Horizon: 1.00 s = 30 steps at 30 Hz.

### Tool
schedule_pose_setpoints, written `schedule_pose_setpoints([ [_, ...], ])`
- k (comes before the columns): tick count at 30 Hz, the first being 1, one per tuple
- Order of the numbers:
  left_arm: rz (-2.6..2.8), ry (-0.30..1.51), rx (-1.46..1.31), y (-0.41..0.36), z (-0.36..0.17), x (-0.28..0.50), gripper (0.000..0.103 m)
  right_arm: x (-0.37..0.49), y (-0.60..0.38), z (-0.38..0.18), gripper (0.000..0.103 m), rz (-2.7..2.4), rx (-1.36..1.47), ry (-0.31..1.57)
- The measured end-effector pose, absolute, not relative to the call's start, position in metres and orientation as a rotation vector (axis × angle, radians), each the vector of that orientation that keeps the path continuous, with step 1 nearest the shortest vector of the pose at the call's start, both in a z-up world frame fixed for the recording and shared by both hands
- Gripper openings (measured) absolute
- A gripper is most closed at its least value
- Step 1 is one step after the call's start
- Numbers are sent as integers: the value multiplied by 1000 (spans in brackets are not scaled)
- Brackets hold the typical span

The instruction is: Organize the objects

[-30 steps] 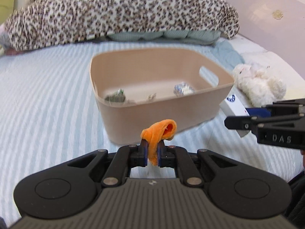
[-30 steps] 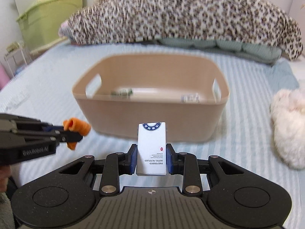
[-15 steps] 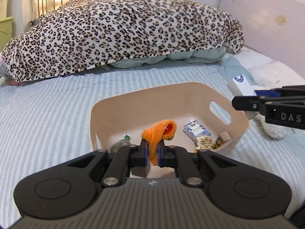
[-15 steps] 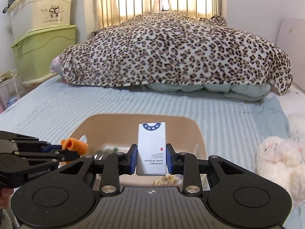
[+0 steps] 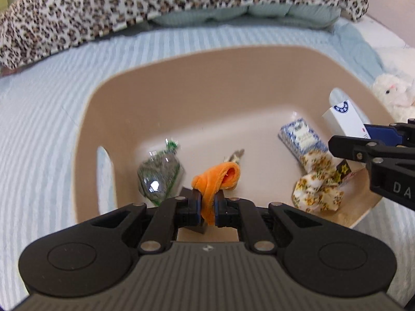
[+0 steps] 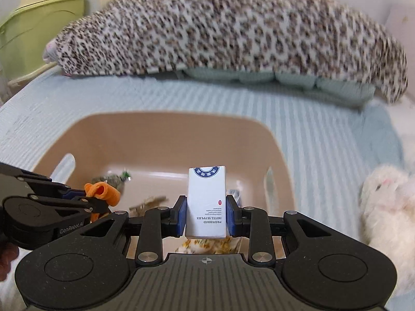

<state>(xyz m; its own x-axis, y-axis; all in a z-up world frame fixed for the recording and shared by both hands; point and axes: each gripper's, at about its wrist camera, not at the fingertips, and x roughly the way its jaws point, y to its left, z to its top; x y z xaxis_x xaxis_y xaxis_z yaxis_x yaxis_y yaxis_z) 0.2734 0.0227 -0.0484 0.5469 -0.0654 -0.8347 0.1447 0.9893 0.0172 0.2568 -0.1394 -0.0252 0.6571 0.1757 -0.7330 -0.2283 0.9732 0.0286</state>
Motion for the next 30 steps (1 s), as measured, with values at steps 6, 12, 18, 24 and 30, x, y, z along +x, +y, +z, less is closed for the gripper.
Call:
schedule_pose_setpoints([
  [6,-121,997,92,23,-45,273,23,264,-138,-43,37,209,-94,895],
  [12,-101,919,80,25,-22,256,75,247,-140,-25,69,190,-107,827],
  [18,-92,910,45,28,-4,233,75,223,-143,0,90,207,-98,803],
  [24,-92,879,65,27,12,204,75,192,-141,12,96,212,-117,794],
  [30,-94,861,63,31,25,178,75,165,-137,16,97,228,-100,795],
])
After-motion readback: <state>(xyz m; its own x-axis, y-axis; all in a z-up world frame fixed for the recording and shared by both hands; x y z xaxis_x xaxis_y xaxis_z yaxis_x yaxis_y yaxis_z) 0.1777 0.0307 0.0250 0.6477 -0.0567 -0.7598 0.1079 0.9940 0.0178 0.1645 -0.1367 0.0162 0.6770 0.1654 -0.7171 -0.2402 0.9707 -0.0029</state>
